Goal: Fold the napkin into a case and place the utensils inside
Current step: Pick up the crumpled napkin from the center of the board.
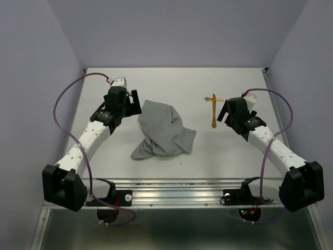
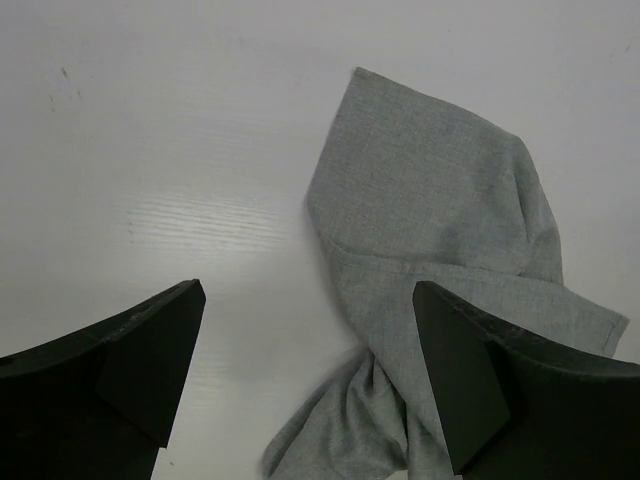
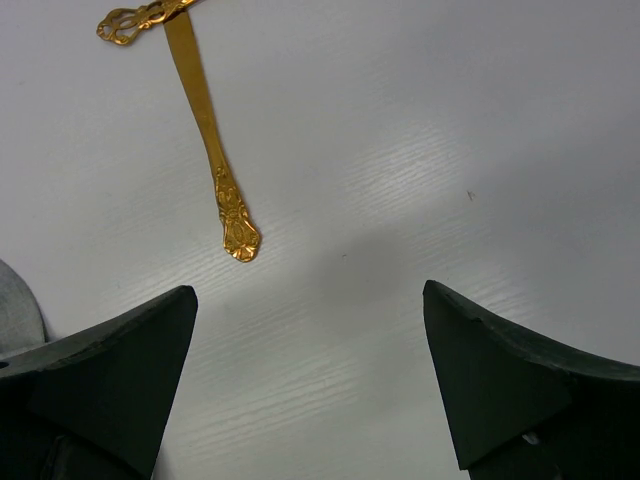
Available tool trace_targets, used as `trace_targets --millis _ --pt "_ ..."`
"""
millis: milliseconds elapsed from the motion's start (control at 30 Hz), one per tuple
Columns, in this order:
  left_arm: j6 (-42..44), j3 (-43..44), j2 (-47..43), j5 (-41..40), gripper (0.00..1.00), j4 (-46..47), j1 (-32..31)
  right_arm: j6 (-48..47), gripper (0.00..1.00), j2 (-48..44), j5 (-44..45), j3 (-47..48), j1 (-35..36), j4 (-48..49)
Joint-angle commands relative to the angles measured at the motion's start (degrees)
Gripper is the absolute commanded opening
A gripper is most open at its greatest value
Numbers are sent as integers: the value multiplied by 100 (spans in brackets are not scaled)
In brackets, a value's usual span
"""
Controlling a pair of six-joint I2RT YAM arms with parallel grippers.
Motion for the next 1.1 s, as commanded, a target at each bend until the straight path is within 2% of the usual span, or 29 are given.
trace_targets --millis 0,167,267,333,400,467,600,700,733,833,967,1067 --pt "244 264 -650 -9 99 278 -16 85 100 -120 43 -42 22 224" --pt "-19 -176 -1116 -18 99 859 -16 -91 100 -76 -290 -34 22 382" --pt "-282 -150 -942 -18 99 632 -16 -153 100 -76 -493 -51 22 444" --pt "-396 -132 -775 280 99 377 -16 -161 100 -129 -660 -104 22 506" --pt "-607 -316 -598 709 98 358 -24 -144 100 -217 -827 -209 22 602" --pt "-940 -648 -537 782 96 376 -129 -144 100 -252 -941 -271 22 664" --pt "-1582 -1160 -510 405 86 227 -611 -118 100 -226 -1152 -333 22 752" --pt "-2179 -1388 -519 -253 77 -254 -929 -109 100 -138 -1240 -280 22 761" --pt "-2677 -1502 -545 -551 77 -361 -1095 -117 100 -120 -1284 -262 22 795" --pt "-3181 -1809 -808 -659 77 -371 -1307 -161 100 -120 -1407 -253 22 866" --pt "-3192 -1855 -757 -755 77 -37 -1290 -205 100 -50 -1987 -420 153 1217" --pt "-2869 -1296 -319 -888 77 -19 -1019 -188 100 160 -2181 -403 503 1314"
